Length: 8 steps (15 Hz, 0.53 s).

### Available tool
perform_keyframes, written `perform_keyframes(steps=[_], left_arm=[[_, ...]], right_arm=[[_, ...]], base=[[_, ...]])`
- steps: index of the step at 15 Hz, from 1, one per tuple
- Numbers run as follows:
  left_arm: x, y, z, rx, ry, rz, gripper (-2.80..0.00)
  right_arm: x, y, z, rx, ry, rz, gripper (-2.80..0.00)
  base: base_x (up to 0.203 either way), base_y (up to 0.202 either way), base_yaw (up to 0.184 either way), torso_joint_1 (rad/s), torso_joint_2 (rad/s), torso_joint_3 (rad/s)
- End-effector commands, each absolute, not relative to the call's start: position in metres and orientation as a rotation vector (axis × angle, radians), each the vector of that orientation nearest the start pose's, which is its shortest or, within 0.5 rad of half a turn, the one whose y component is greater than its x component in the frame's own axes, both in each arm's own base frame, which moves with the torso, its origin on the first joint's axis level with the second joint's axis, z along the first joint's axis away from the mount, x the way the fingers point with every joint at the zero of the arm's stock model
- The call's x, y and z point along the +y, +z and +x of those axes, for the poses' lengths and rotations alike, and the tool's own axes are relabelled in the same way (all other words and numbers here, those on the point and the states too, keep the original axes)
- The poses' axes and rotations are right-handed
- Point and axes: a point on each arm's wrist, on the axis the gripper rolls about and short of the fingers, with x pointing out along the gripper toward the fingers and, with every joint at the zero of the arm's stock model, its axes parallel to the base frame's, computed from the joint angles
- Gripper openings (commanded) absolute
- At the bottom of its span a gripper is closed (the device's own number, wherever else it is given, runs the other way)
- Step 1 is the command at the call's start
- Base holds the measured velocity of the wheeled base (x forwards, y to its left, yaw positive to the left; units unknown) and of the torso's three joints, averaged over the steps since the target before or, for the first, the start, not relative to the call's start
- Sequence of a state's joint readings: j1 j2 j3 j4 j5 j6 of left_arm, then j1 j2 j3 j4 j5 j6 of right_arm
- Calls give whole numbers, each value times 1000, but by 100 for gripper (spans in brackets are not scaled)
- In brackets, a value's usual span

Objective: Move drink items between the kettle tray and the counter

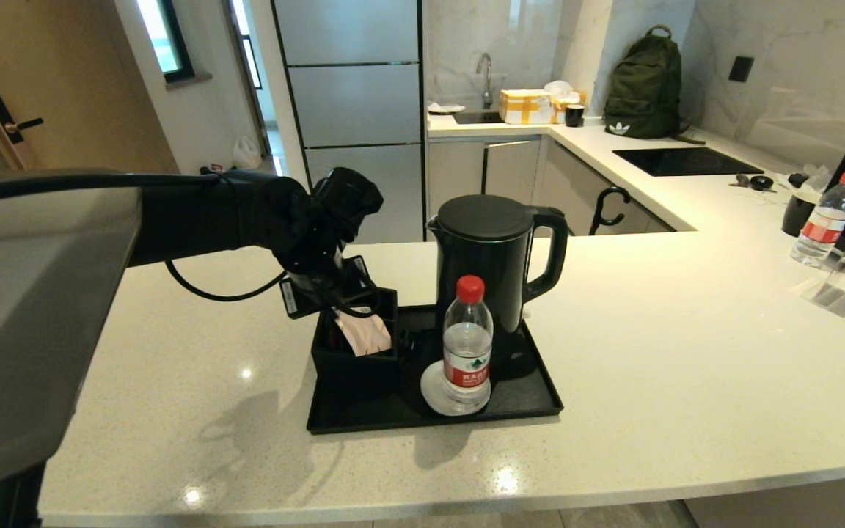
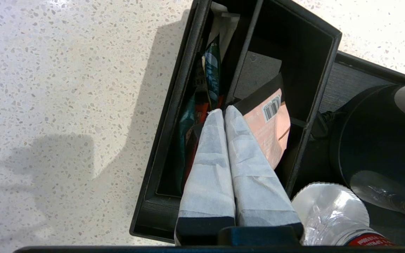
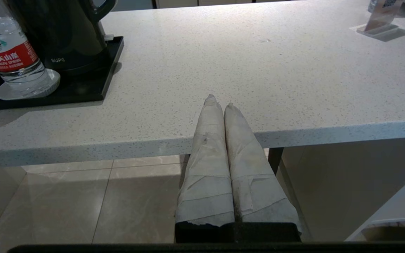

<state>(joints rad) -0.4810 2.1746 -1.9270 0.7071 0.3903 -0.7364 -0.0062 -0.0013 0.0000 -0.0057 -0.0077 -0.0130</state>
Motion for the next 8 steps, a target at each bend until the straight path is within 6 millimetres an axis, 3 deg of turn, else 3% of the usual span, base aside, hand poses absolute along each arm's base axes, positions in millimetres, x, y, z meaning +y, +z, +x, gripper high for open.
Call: perform_keyframes(steps=[1, 4, 6, 8], left_arm=[[-183, 212, 365, 798, 209, -276, -280], [-171, 245, 351, 728, 176, -268, -280], [-170, 245, 350, 729, 178, -267, -280], [-158, 258, 344, 714, 191, -279, -280]], right_arm=[[0, 76, -23, -6, -15, -14, -280], [0, 76, -23, -6, -15, -14, -280], [0, 76, -23, -6, -14, -14, -280], [0, 76, -23, -6, -14, -14, -280]], base=[[0, 0, 0, 0, 0, 0], [0, 0, 0, 0, 0, 0], [0, 0, 0, 0, 0, 0], [0, 0, 0, 0, 0, 0]])
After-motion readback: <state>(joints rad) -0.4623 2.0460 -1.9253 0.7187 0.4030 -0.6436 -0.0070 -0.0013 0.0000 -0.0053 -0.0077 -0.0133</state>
